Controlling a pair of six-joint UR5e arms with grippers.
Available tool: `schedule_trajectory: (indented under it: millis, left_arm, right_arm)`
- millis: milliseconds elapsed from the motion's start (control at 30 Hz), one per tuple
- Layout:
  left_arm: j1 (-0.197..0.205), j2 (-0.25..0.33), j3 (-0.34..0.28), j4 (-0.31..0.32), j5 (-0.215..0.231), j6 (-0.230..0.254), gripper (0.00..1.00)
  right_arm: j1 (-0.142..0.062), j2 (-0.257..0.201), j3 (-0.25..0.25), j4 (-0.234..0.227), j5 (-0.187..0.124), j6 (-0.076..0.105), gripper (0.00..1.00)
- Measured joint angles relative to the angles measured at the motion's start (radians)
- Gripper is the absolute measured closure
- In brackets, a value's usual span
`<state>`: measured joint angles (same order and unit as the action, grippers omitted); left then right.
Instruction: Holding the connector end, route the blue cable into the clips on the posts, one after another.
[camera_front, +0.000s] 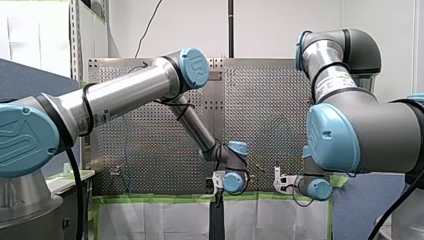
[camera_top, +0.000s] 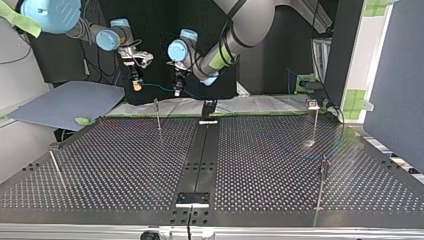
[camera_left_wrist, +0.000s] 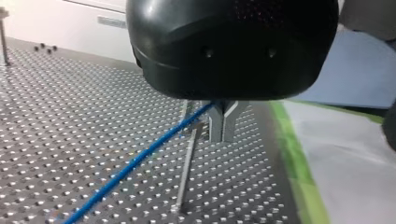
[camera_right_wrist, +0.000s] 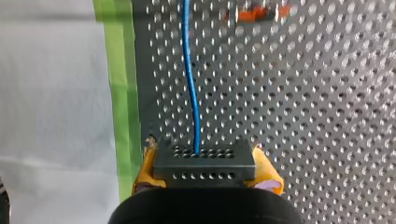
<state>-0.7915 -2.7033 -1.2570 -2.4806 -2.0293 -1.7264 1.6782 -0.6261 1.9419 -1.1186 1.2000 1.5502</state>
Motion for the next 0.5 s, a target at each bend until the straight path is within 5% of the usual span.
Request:
schedule_trajectory:
  millis: [233, 500]
  left_arm:
    - [0.004, -0.039, 0.061, -0.033, 0.011, 0.002, 1.00]
    - [0.002, -0.093, 0.136, -0.073, 0.025, 0.000, 1.00]
  right_arm:
    - [-0.057, 0.001, -0.004, 0.001, -0.057, -0.005, 1.00]
    - [-0.056, 0.014, -0.044, 0.019, -0.096, 0.005, 1.00]
